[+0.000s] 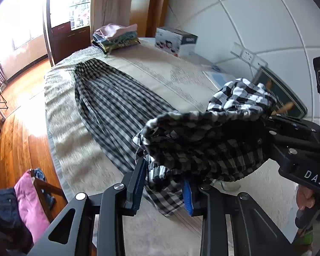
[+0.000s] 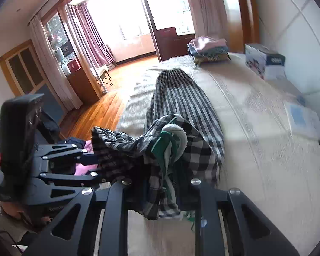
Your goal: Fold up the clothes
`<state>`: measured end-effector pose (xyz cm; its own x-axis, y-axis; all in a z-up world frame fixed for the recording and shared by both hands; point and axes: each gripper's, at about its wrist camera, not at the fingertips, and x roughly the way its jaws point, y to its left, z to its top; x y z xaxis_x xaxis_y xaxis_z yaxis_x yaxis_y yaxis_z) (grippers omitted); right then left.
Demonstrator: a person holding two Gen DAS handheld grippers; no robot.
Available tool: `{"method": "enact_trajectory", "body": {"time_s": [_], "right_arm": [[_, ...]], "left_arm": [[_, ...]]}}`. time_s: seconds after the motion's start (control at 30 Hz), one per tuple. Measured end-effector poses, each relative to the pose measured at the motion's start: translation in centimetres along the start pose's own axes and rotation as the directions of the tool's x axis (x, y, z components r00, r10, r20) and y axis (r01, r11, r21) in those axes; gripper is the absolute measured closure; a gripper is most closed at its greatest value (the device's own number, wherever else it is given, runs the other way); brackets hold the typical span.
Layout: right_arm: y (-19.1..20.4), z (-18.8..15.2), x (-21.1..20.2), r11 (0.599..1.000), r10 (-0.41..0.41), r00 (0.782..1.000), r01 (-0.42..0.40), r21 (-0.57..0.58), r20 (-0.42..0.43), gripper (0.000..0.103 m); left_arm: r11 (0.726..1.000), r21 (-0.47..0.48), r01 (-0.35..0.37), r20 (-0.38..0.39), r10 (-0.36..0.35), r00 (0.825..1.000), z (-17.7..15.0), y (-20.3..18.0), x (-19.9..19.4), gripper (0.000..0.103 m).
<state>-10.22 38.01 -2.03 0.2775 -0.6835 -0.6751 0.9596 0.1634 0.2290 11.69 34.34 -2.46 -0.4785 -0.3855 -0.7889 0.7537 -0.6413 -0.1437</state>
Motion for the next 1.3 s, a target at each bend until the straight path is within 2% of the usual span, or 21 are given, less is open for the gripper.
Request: {"method": "enact_trajectory", "body": {"time_s": [0.13, 0.27, 0.33, 0.5, 0.57, 0.6, 0.63, 0.67, 0.7, 0.73, 0.83, 0.93, 1.13, 1.3], "right_arm": [[0.3, 6.2, 5.0, 1.0, 0.0, 1.0, 0.001, -0.023, 0.018, 0.084], [-1.1, 13.6, 13.3, 0.999, 0.036, 0.998, -0.037, 0.007, 0.05, 0.084], [-2.1, 17.8, 19.0, 0.999, 0.026, 0.999, -0.027, 0.027, 0.03, 0.084], [-4.8, 24.4, 30.0, 0.998, 0.01, 0.997, -0.004, 0.068, -0.077, 0.083], [-6.0, 26.2, 33.7, 0.996, -0.011, 0.991, 0.022, 0.082, -0.131, 0.079], [-6.9, 26.9, 35.1, 0.994, -0.028, 0.989, 0.044, 0.104, -0.148, 0.071], [-7.7, 27.6, 36.4, 0.99, -0.044, 0.985, 0.066, 0.127, -0.165, 0.056], [-8.7, 28.2, 37.0, 0.984, -0.051, 0.984, 0.079, 0.159, -0.169, 0.05], [-9.6, 28.4, 36.9, 0.979, -0.048, 0.986, 0.078, 0.186, -0.161, 0.04], [-10.2, 28.5, 36.5, 0.976, -0.039, 0.988, 0.07, 0.206, -0.151, 0.035], [-11.5, 28.3, 33.9, 0.968, -0.047, 0.992, 0.074, 0.238, -0.117, 0.033], [-12.2, 26.1, 30.6, 0.965, -0.056, 0.989, 0.089, 0.245, -0.139, 0.033], [-12.1, 18.0, 24.7, 0.977, -0.099, 0.974, 0.134, 0.166, -0.202, 0.033], [-12.2, 11.3, 20.6, 0.981, -0.104, 0.968, 0.137, 0.138, -0.228, 0.032]], "left_arm": [[1.0, 0.011, -0.007, 0.026, 0.007, 1.0, 5.3, 5.3, 2.3, 0.071], [0.999, 0.046, -0.022, 0.033, 0.021, 0.999, 13.4, 13.7, 7.5, 0.071], [0.998, 0.045, -0.038, 0.009, 0.037, 0.999, 16.9, 17.3, 10.5, 0.071], [0.995, 0.041, -0.089, -0.088, 0.092, 0.992, 24.6, 24.7, 18.4, 0.07], [0.992, 0.014, -0.122, -0.108, 0.123, 0.987, 26.5, 26.9, 20.8, 0.059], [0.991, 0.003, -0.132, -0.116, 0.131, 0.985, 27.1, 27.6, 21.6, 0.038], [0.99, -0.008, -0.142, -0.124, 0.139, 0.982, 27.7, 28.3, 22.3, 0.016], [0.988, -0.019, -0.152, -0.134, 0.148, 0.98, 28.2, 29.2, 23.0, 0.01], [0.989, -0.019, -0.148, -0.14, 0.144, 0.98, 28.3, 29.5, 23.3, 0.006], [0.989, -0.019, -0.143, -0.147, 0.139, 0.979, 28.4, 29.7, 23.5, 0.005], [0.992, -0.014, -0.129, -0.163, 0.125, 0.979, 27.8, 29.2, 23.0, 0.003], [0.993, -0.02, -0.114, -0.172, 0.109, 0.979, 26.0, 27.9, 21.4, 0.002], [0.995, -0.006, -0.103, -0.196, 0.1, 0.976, 18.7, 22.3, 17.6, 0.002], [0.992, 0.0, -0.126, -0.237, 0.122, 0.964, 12.4, 17.5, 16.5, 0.001]]}}
